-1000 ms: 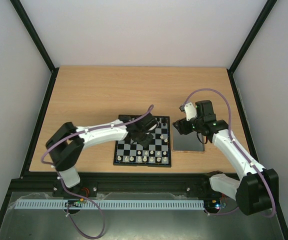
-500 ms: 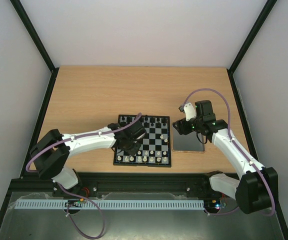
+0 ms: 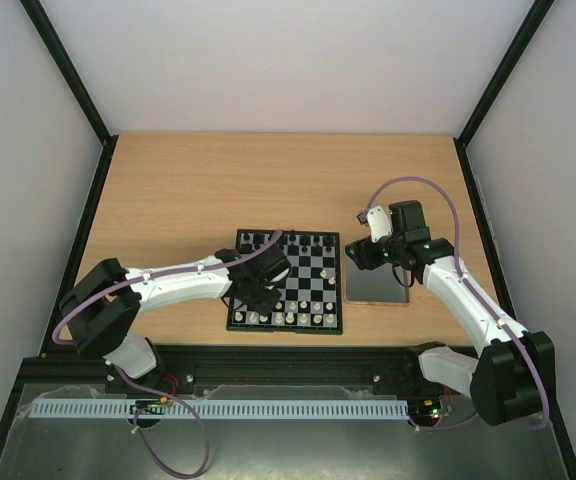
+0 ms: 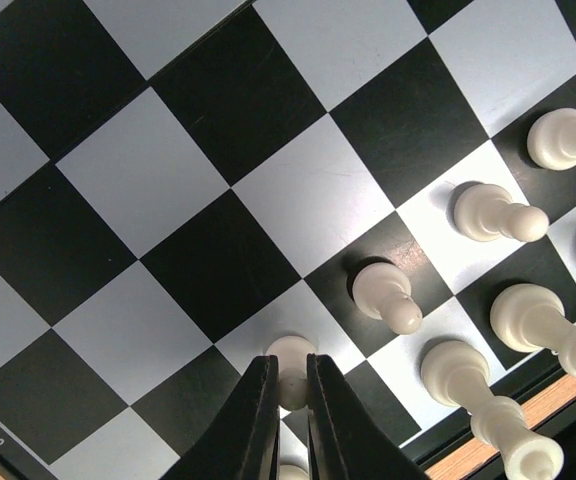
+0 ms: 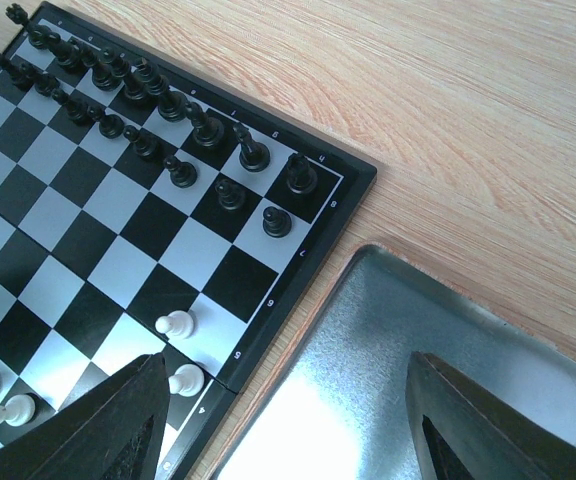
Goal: Set up the chess pieces on the board
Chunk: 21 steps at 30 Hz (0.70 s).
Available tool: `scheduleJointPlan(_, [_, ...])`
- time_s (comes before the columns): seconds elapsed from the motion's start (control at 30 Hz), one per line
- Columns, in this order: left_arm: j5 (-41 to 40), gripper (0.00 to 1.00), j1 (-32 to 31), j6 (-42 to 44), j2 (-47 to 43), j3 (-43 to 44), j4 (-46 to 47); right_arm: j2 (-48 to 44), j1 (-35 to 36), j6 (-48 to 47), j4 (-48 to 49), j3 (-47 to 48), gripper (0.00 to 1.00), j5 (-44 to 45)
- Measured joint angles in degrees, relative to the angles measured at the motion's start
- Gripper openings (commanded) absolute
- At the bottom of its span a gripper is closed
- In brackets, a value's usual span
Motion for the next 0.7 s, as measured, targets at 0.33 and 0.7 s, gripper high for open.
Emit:
scheduleJointPlan(0.33, [-0.22, 0.32, -0.11, -0.42, 0.04, -0.26, 0.07, 0.39, 0.00, -0.17, -0.02, 0.00, 0.66, -0.20])
scheduleJointPlan(0.7, [-4.55, 0.41, -0.11, -0.55, 1.38, 9.70, -0.57, 0.39, 0.00, -0.09, 0.02, 0.00, 0.66, 1.16])
